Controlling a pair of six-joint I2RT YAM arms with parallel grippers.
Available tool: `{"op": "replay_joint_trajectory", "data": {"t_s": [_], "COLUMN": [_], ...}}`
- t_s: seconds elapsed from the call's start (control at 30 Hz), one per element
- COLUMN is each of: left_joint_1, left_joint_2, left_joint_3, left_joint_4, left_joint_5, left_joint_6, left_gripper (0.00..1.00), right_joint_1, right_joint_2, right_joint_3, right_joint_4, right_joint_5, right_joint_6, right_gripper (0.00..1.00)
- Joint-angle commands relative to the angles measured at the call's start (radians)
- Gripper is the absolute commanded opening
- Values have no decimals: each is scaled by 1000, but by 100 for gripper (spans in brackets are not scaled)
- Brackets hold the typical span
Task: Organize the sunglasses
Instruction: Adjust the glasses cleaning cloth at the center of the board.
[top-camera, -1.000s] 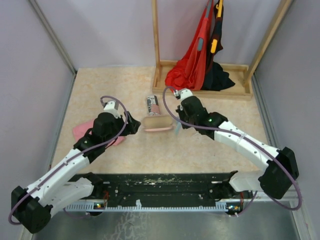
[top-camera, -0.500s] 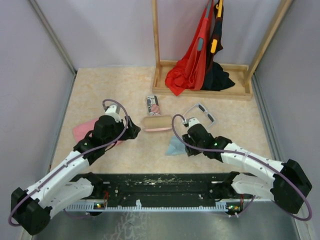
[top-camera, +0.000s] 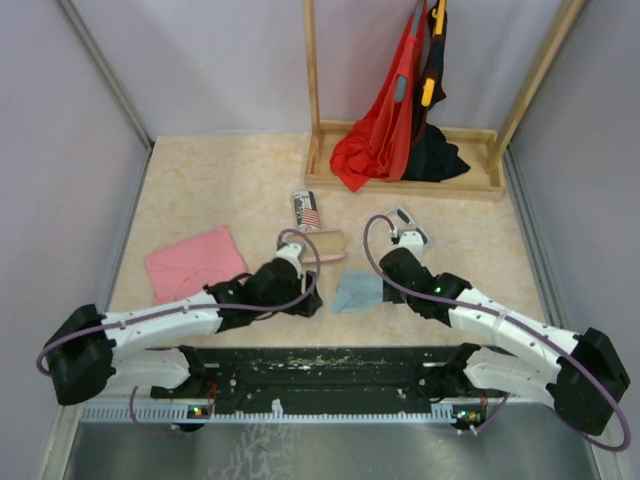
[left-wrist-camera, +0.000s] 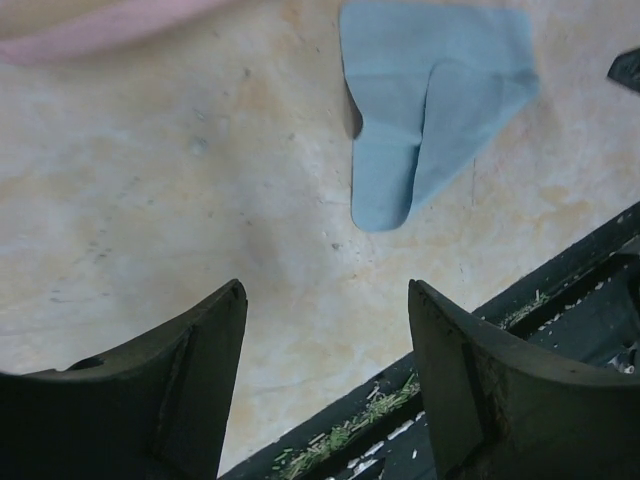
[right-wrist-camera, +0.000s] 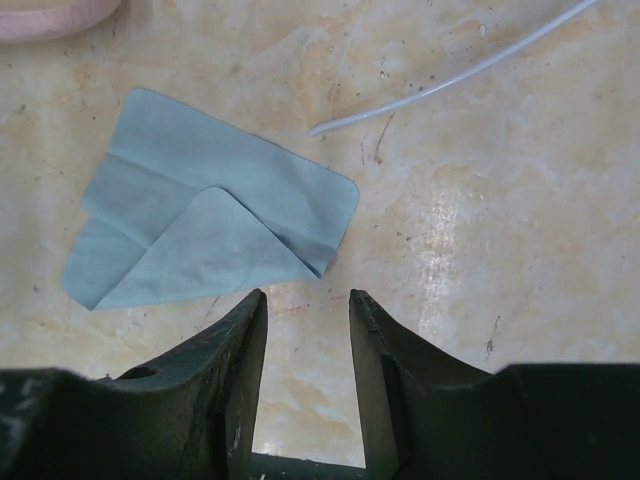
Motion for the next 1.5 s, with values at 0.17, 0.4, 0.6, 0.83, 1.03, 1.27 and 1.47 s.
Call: {"op": "replay_joint_trajectory", "data": {"t_s": [0.17,0.4,0.6,0.83,1.03,1.27,1.47], "left_joint_1": [-239,-281,-287,-307,-346,-359,-360], "left_joint_2": [396,518,595,647,703,763,744], "left_joint_3": [194,270,338,389,412,404,384], "left_joint_4": [39,-57,-139,-241,-264,-268,-226], "left_joint_5": [-266,-378,-409,-444,-423,-402,-433], "left_joint_6": [-251,-373,-393,-431,-443,-487,-452], "left_gripper": [71,66,61,58,54,40,19], "right_joint_1": [-43,-50,-50,-50,-50,-50,-50], "right_joint_2": [-154,-310,-325,-323,-327,-345,-349], "right_joint_3": [-40,-77,-78,-94,-96,-95,-107], "right_joint_4": [60,38,17,47,60,51,54], "right_joint_5": [34,16,5,-25,-32,-29,-35], "right_joint_6": [110,106,69,46,41,38,45], "right_gripper": [41,41,41,41,41,41,41]}}
